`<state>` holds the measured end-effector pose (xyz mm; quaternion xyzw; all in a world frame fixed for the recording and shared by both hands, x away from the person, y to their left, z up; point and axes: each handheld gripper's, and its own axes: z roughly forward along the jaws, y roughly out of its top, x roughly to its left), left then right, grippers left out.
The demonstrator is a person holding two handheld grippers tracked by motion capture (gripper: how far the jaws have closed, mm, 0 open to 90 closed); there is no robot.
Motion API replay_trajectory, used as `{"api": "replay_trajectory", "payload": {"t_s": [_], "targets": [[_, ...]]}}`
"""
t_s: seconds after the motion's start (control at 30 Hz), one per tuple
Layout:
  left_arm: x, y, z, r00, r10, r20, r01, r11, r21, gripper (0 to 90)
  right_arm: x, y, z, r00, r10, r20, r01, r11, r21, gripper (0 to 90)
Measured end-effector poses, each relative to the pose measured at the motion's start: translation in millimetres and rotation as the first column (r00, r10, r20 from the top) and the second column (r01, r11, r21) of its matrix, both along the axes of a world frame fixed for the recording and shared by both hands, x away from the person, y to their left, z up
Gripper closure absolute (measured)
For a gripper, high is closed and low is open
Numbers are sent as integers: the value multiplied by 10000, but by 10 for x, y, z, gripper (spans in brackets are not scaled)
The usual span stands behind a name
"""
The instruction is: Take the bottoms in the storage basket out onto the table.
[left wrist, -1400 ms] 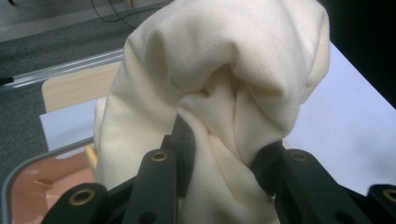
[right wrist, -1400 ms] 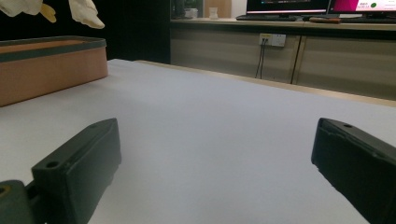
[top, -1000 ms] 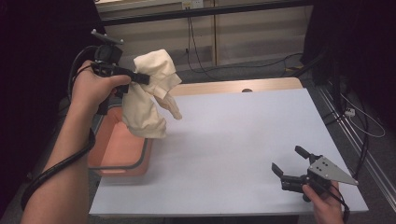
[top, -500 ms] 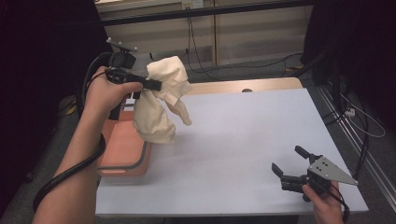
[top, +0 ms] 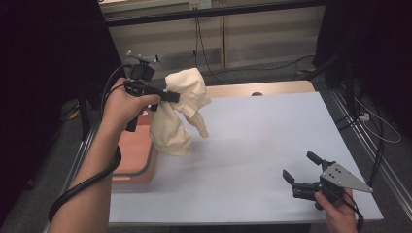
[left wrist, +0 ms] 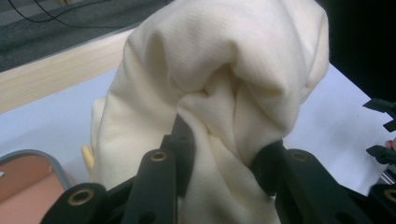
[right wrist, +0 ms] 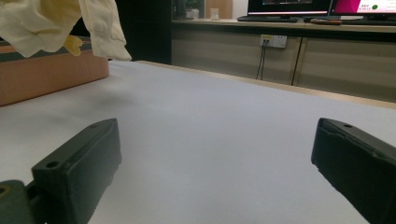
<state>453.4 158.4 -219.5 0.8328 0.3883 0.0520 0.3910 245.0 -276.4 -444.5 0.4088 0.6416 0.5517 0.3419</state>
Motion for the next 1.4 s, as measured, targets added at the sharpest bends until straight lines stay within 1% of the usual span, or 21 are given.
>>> {"api": "replay_trajectory", "payload": {"t_s": [0.27,0.5,0.77,0.83,0.97,1.1,1.17,1.27,1.3,1.4], "targets": [[-7,-45,-80,9998,-196,-45,196,9998,8,686,1,-2,0,10000,27,11,-27,10000,-7,10],[-24,-82,-124,9995,-308,39,308,9995,84,686,2,-2,-3,10000,100,1,-100,9999,-86,11],[-43,-147,-170,9987,-514,7,514,9987,-3,685,2,-3,-1,10000,77,10,-77,9999,-67,11],[-50,-171,-193,9987,-501,43,501,9987,1,685,1,-3,-2,10000,82,1,-82,9999,-70,12],[-50,-203,-238,9978,-669,-7,669,9977,65,685,1,-5,-2,10000,89,6,-89,9999,-69,11],[-55,-238,-288,9980,-624,-39,625,9980,11,684,3,-5,-2,10000,98,6,-98,9999,-35,11],[-56,-247,-308,9973,-735,-19,735,9972,120,684,3,-6,-2,10000,90,-5,-90,9999,-45,11],[-63,-272,-347,9973,-732,-44,732,9973,27,684,1,-6,-1,9999,114,-12,-114,9999,-75,11],[-66,-280,-359,9969,-784,-87,785,9969,37,684,1,-6,-1,9999,120,-9,-120,9999,-62,11],[-72,-310,-398,9961,-883,-41,883,9960,153,684,1,-6,-2,9999,143,-37,-143,9999,-25,11]]}}
